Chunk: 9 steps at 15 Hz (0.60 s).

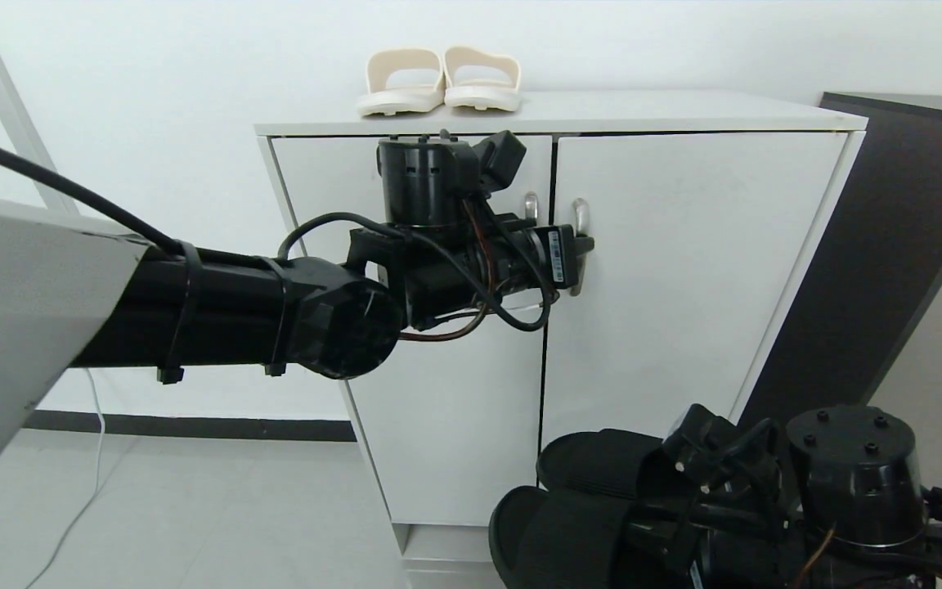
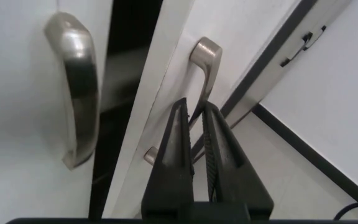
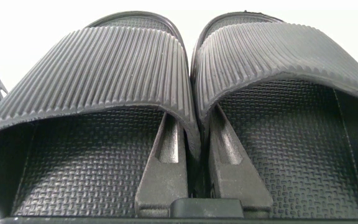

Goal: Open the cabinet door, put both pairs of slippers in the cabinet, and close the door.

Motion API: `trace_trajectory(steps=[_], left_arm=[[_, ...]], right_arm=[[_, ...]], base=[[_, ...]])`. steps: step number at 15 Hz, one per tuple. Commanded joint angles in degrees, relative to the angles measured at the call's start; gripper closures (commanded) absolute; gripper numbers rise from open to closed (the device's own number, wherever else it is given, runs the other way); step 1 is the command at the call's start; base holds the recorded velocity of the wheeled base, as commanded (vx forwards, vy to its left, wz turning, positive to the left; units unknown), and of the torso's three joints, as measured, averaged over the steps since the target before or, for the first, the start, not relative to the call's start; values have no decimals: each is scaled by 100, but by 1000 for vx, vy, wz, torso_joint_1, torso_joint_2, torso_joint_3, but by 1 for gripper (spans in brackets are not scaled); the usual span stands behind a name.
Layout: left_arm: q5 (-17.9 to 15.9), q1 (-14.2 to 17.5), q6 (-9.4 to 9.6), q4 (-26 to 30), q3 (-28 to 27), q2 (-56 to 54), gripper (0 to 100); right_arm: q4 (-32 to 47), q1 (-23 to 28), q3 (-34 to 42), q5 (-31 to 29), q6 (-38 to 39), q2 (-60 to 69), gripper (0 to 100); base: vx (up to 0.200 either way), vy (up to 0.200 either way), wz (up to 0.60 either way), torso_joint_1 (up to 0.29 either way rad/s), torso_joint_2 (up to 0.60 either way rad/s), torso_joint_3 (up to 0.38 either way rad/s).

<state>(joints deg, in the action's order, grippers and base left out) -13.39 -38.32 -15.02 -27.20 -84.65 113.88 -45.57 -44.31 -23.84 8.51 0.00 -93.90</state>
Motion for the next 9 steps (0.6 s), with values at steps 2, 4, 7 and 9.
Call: trace_trajectory(steps=[2, 4, 7, 9], left_arm=[[3, -80, -10, -5, 353, -323, 100], [-6, -159, -45, -137, 608, -499, 100], [-6, -326, -54, -436, 1074, -736, 100], [-24, -422, -63, -506, 1408, -1000, 100]], right_arm=[[-57, -104, 126, 177, 0, 21, 100], [-304, -113, 319, 485, -79, 48, 100], [-717, -130, 574, 766, -158, 39, 100], [-725, -139, 600, 793, -167, 21, 100]], base=[[0, 0, 0, 0, 0, 0], [0, 0, 0, 0, 0, 0], [0, 0, 0, 0, 0, 0], [0, 0, 0, 0, 0, 0]])
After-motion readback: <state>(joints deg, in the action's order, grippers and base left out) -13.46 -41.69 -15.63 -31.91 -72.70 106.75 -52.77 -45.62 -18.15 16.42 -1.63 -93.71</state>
